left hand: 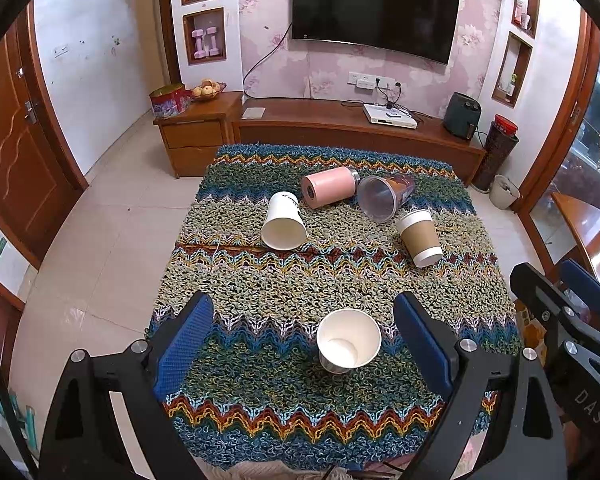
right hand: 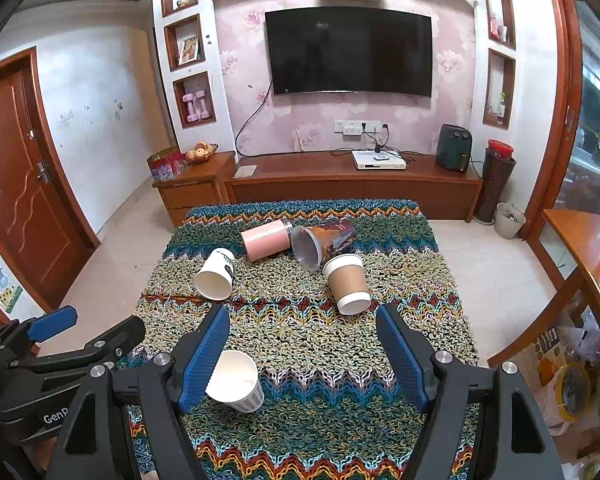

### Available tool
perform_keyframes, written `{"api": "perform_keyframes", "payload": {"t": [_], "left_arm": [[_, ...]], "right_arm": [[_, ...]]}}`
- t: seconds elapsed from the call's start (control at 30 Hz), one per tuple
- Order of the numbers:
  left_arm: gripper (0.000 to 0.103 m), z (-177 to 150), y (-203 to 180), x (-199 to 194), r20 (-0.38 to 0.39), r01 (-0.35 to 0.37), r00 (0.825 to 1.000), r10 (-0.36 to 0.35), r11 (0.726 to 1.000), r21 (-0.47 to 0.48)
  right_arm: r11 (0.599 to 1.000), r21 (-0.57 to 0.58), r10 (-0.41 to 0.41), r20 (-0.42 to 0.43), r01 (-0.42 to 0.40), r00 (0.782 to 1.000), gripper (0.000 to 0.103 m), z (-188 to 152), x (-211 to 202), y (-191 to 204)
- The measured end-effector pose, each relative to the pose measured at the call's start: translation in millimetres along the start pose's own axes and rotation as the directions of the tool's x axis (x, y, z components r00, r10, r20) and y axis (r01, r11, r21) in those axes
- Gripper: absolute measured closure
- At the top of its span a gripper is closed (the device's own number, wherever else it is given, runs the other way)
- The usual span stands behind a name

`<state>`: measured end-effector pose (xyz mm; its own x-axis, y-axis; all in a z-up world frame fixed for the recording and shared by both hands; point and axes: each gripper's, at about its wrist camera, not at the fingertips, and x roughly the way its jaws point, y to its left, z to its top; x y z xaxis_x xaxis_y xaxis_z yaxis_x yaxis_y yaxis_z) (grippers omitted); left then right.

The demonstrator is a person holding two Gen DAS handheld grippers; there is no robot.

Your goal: Flip cup upright

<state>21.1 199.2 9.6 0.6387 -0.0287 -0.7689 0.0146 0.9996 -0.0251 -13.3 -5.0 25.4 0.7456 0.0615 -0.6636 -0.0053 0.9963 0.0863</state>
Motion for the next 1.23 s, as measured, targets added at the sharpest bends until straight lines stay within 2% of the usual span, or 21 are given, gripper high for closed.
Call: {"api": "perform_keyframes", "payload": {"t": [1.23], "left_arm": [[0.01,-4.8,-3.1,4.1,-0.013,-0.014,1.0,0.015,1.0,0.02]], "right_arm": [[1.0,0.001,-0.005,-0.018,0.005,1.0,0.027,-4.4,4.3,4.3]]}}
